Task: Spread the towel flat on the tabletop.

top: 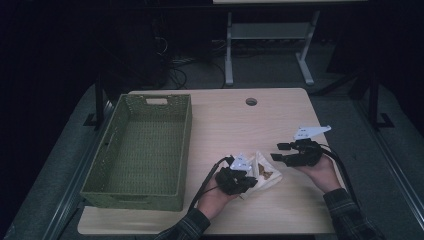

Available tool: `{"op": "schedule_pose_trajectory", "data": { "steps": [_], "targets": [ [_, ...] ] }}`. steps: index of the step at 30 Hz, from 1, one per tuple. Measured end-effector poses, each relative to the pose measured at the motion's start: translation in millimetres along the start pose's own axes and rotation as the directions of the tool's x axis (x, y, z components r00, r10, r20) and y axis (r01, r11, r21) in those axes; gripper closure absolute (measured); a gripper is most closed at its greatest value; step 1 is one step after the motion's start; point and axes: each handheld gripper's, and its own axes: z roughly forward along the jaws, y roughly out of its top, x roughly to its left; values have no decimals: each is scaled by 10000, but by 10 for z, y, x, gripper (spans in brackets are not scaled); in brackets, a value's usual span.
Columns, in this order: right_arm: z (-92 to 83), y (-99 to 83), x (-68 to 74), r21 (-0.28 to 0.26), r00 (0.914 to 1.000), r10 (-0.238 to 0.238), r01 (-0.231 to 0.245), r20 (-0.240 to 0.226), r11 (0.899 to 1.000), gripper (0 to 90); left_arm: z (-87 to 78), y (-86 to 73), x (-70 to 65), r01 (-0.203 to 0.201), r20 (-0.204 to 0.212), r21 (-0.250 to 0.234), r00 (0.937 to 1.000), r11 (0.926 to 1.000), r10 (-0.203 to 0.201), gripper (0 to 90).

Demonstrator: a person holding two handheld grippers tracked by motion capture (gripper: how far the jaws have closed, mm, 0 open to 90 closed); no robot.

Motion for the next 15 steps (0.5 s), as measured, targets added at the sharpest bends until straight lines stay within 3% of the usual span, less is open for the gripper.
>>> {"op": "schedule_pose_trajectory", "data": {
  "steps": [6,11,15],
  "targets": [
    [212,236,89,304,9965,-585,604,-591,9977,526,103,-43,6,-64,98,196,9999,9998,62,851],
    [464,387,131,531,9909,-519,588,-1238,9969,578,129,-59,17,-37,142,234,9999,9997,33,850],
    [659,395,129,891,9859,-478,627,-1602,9940,618,136,-59,17,-11,152,223,9999,9998,8,850]
  ]
}}
